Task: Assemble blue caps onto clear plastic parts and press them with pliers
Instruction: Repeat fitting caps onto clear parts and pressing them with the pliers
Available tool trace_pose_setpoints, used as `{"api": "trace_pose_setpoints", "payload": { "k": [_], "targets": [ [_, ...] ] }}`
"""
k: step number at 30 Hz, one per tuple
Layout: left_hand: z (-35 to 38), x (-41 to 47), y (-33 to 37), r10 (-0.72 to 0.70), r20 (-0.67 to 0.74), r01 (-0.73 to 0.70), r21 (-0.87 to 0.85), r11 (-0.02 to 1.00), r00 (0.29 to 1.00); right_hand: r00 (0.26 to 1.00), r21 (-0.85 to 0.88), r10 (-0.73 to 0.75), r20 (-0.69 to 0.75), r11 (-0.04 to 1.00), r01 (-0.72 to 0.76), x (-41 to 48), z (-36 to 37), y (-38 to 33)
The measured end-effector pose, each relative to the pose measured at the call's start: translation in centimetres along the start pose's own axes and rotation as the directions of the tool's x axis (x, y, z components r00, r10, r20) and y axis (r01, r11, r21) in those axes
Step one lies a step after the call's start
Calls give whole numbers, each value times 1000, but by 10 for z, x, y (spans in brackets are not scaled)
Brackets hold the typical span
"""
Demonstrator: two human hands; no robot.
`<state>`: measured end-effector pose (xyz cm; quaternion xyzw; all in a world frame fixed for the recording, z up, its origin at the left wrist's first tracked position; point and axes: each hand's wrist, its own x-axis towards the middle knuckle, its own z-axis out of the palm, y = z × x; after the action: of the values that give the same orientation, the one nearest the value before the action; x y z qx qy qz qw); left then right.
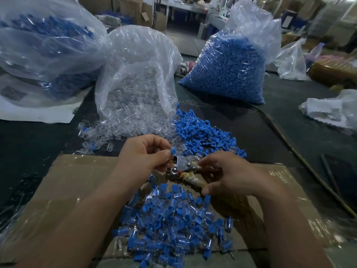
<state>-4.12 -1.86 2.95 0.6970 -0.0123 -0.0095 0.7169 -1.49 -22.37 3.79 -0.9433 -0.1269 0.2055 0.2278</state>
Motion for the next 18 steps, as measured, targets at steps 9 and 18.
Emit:
{"api": "trace_pose_setpoints", "payload": {
  "k": [9,18],
  "targets": [
    [1,0,1,-16,-9,15,-11,1000,1000,996,-230,-6,-95,973,-16,-2,4,-13],
    [-1,2,0,-32,-40,30,-52,998,999,977,-264,5,-213,962,-63,4,15,-20]
  ]
}}
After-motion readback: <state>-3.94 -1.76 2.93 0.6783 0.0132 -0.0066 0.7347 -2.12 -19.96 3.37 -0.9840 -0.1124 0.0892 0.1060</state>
